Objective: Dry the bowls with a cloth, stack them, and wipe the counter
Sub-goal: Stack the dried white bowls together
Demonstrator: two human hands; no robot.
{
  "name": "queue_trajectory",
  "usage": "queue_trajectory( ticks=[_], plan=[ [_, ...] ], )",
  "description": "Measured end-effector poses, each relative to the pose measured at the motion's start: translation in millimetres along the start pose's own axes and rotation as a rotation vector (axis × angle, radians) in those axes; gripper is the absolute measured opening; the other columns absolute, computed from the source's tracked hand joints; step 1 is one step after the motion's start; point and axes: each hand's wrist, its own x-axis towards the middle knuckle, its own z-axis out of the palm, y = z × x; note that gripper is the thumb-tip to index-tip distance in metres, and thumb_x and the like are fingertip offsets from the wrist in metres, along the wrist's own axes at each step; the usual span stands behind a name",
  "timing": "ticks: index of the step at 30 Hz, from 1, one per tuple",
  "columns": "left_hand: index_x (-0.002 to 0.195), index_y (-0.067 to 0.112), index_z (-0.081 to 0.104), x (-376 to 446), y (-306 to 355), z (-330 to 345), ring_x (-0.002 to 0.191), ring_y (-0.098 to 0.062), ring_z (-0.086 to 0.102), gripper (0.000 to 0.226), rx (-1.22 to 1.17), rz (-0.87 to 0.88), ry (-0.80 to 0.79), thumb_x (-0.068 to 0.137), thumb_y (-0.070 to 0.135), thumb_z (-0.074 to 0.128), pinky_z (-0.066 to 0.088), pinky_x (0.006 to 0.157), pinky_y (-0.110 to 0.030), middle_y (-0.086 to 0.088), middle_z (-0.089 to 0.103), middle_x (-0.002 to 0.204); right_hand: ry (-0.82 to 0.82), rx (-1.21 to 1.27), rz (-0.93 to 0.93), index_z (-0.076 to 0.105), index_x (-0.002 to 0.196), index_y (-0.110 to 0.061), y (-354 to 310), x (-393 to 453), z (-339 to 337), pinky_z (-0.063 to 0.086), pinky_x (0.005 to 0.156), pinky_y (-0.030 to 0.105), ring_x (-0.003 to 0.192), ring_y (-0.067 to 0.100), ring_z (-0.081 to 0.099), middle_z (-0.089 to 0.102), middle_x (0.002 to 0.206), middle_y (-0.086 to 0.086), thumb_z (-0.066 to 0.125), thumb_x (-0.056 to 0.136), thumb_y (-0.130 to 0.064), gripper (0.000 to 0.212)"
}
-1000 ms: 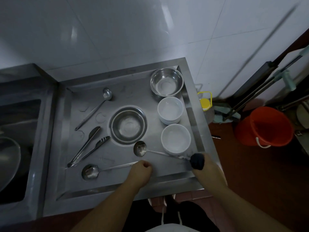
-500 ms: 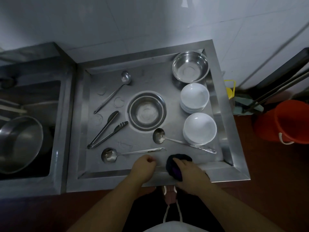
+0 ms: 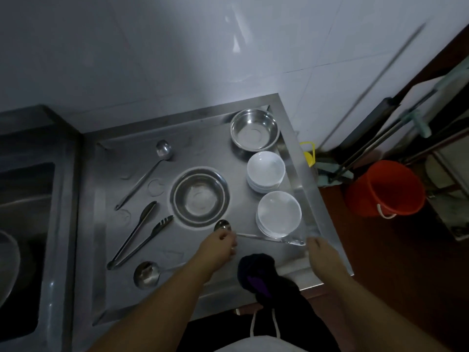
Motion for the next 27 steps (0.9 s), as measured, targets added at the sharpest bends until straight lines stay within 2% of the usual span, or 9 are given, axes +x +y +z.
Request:
queue_trajectory(
  ticks=[4, 7, 9, 11, 14, 19, 21, 24, 27],
  plan=[
    [0.107, 0.018, 0.068, 14, 20, 27, 0.085, -0.017, 0.065, 0.026, -0.136, -0.008, -0.021, 0.108, 0.04, 0.054, 0.056, 0.073, -0.029, -0.005, 0.068, 0.1, -0.085, 0.475, 0.084, 0.066, 0.129, -0.026, -45, 21, -25, 0.044, 0.112, 0.059, 0.124, 0.035, 0.061, 0.066, 0.131, 0.01, 0.039, 0.104, -0.063, 0.052],
    [0.125, 0.027, 0.065, 26, 25, 51, 0.115, -0.017, 0.065, 0.037, -0.214, -0.053, -0.006, 0.106, 0.055, 0.05, 0.057, 0.098, -0.036, 0.0, 0.067, 0.128, -0.194, 0.642, 0.103, 0.054, 0.15, -0.019, -71, 36, -32, 0.042, 0.116, 0.054, 0.137, 0.03, 0.055, 0.058, 0.147, 0.007, 0.041, 0.109, -0.057, 0.058],
    [0.142, 0.025, 0.06, 33, 25, 70, 0.129, -0.02, 0.061, 0.057, -0.264, -0.087, 0.02, 0.103, 0.065, 0.048, 0.049, 0.114, -0.045, 0.0, 0.064, 0.141, -0.269, 0.647, 0.126, 0.056, 0.142, -0.013, -78, 47, -34, 0.048, 0.107, 0.054, 0.13, 0.033, 0.058, 0.06, 0.139, 0.013, 0.036, 0.112, -0.05, 0.052],
    [0.138, 0.027, 0.064, 37, 26, 90, 0.125, -0.019, 0.064, 0.061, -0.355, -0.103, 0.055, 0.1, 0.07, 0.046, 0.048, 0.115, -0.044, -0.002, 0.069, 0.138, -0.34, 0.717, 0.182, 0.06, 0.131, -0.014, -76, 55, -32, 0.058, 0.092, 0.055, 0.114, 0.036, 0.067, 0.067, 0.125, 0.016, 0.039, 0.111, -0.049, 0.045],
    [0.141, 0.024, 0.063, 37, 31, 112, 0.126, -0.023, 0.064, 0.065, -0.48, -0.14, 0.115, 0.1, 0.071, 0.044, 0.047, 0.116, -0.045, -0.005, 0.071, 0.135, -0.447, 0.77, 0.23, 0.065, 0.114, -0.026, -69, 61, -29, 0.06, 0.069, 0.036, 0.091, 0.02, 0.072, 0.074, 0.108, 0.004, 0.048, 0.106, -0.054, 0.034],
    [0.135, 0.015, 0.065, 37, 32, 126, 0.118, -0.019, 0.07, 0.062, -0.615, -0.171, 0.144, 0.104, 0.064, 0.043, 0.054, 0.105, -0.035, -0.006, 0.076, 0.125, -0.505, 0.749, 0.185, 0.062, 0.106, -0.034, -59, 72, -22, 0.061, 0.066, 0.023, 0.095, 0.016, 0.07, 0.071, 0.108, -0.002, 0.047, 0.108, -0.049, 0.021],
    [0.133, 0.016, 0.065, 40, 32, 127, 0.114, -0.017, 0.071, 0.061, -0.636, -0.162, 0.135, 0.104, 0.064, 0.042, 0.056, 0.099, -0.032, -0.005, 0.078, 0.122, -0.505, 0.754, 0.177, 0.063, 0.109, -0.032, -58, 73, -21, 0.062, 0.076, 0.027, 0.103, 0.02, 0.07, 0.071, 0.115, 0.002, 0.048, 0.108, -0.047, 0.021],
    [0.134, 0.014, 0.064, 38, 36, 128, 0.119, -0.023, 0.07, 0.063, -0.649, -0.134, 0.141, 0.103, 0.065, 0.043, 0.052, 0.111, -0.04, -0.01, 0.076, 0.126, -0.476, 0.786, 0.183, 0.062, 0.13, -0.02, -57, 71, -20, 0.055, 0.105, 0.046, 0.122, 0.031, 0.066, 0.069, 0.131, 0.013, 0.05, 0.108, -0.045, 0.036],
    [0.123, 0.018, 0.07, 32, 40, 130, 0.108, -0.02, 0.076, 0.06, -0.63, -0.114, 0.157, 0.101, 0.067, 0.045, 0.057, 0.101, -0.037, -0.006, 0.081, 0.114, -0.451, 0.805, 0.177, 0.06, 0.14, -0.015, -57, 65, -23, 0.053, 0.108, 0.051, 0.122, 0.032, 0.067, 0.069, 0.133, 0.015, 0.052, 0.108, -0.046, 0.045]
  ],
)
